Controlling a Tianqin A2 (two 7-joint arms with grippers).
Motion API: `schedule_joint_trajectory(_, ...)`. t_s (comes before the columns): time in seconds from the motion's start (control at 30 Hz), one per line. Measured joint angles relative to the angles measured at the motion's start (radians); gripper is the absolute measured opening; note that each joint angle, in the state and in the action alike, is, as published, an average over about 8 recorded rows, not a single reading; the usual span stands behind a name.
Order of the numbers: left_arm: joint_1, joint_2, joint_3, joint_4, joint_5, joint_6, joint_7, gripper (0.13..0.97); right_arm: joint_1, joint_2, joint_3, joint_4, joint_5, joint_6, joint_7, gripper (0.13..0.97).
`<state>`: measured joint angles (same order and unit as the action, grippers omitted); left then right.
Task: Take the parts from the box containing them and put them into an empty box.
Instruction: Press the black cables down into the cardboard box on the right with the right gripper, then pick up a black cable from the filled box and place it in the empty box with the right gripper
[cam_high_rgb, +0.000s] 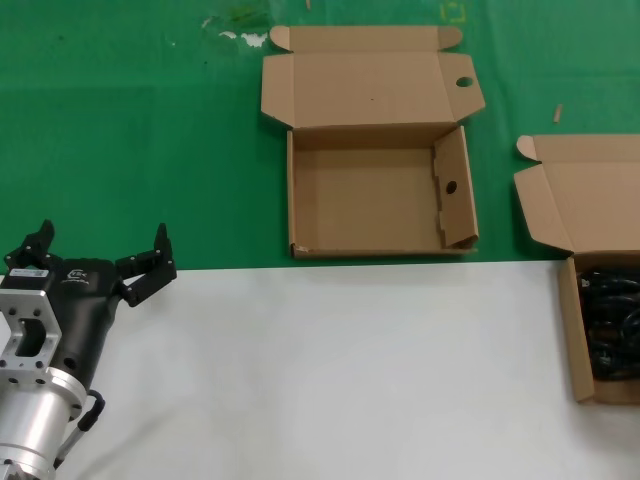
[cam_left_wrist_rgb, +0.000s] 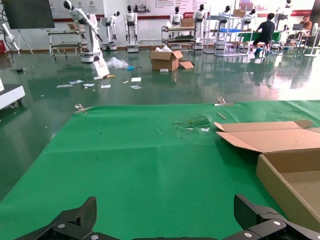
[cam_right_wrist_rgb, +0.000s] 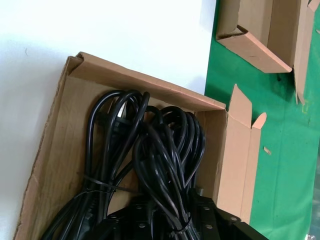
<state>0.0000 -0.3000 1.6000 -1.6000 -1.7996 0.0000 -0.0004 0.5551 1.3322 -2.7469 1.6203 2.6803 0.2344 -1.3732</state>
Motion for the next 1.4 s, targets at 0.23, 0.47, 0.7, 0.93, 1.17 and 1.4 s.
schedule_joint_trajectory(0.23,0.0,0.0,0.0,0.0,0.0,0.0,0.0,0.966,-0.028,0.017,0.023,0.033,-0.016,0.016,0.019,0.269)
schedule_joint_trajectory(0.47,0.0,0.0,0.0,0.0,0.0,0.0,0.0,0.966,-0.07,0.035,0.064,0.084,-0.03,0.039,0.034,0.224)
schedule_joint_trajectory(0.7,0.0,0.0,0.0,0.0,0.0,0.0,0.0,0.966,-0.122,0.07,0.143,0.165,-0.035,0.077,0.055,0.214)
schedule_joint_trajectory(0.93,0.0,0.0,0.0,0.0,0.0,0.0,0.0,0.966,-0.132,0.041,0.197,0.275,-0.016,0.132,0.035,0.213)
schedule_joint_trajectory(1.17,0.0,0.0,0.0,0.0,0.0,0.0,0.0,0.966,-0.022,-0.153,0.113,0.294,0.003,0.169,-0.07,0.213)
schedule_joint_trajectory(1.4,0.0,0.0,0.0,0.0,0.0,0.0,0.0,0.966,0.103,-0.421,0.025,0.187,-0.023,0.177,-0.177,0.213)
